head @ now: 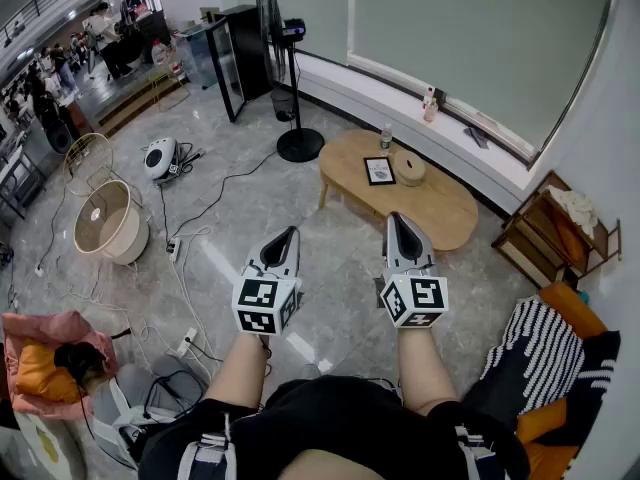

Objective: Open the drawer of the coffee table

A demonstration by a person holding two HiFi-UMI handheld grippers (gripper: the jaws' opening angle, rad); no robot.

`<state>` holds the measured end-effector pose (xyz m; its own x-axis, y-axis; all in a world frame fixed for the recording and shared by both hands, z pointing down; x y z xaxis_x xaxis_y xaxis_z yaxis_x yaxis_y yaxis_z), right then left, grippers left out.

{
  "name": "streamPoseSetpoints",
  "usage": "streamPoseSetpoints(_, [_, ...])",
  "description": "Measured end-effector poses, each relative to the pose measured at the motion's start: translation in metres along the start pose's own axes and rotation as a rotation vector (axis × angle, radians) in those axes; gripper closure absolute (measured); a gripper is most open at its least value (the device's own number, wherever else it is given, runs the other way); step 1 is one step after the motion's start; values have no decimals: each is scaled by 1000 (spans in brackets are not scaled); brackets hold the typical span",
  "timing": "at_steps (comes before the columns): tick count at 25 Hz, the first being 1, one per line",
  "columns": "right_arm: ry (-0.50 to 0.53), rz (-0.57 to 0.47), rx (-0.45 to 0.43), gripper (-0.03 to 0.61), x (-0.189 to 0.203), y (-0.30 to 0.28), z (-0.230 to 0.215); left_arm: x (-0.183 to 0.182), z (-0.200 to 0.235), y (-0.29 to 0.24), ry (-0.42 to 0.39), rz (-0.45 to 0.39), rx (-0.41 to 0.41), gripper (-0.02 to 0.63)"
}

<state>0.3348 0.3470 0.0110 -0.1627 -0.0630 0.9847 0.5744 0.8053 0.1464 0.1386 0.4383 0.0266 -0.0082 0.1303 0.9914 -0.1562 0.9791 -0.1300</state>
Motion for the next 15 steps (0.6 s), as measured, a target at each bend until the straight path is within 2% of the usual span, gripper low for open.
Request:
streamPoseSetpoints(8, [43,15,25,565,2,2,-5,-2,-3,-6,-18,-19,-5,594])
streamPoseSetpoints(15, [28,-9,27,563,-4,-9,-7,-14,3,-19,-35,-39,15,594])
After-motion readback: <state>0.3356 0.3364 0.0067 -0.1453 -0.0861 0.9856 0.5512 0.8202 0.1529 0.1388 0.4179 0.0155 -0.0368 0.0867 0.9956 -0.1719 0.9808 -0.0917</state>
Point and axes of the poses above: the fingertips, and each gripper's own axes: y backward along the fingers, z to its left, x out of its underside, the point moved 5 cm from there along y, backward along the fingers, and after that the axes turned 6 degrees about x, right-handed, at the moved point
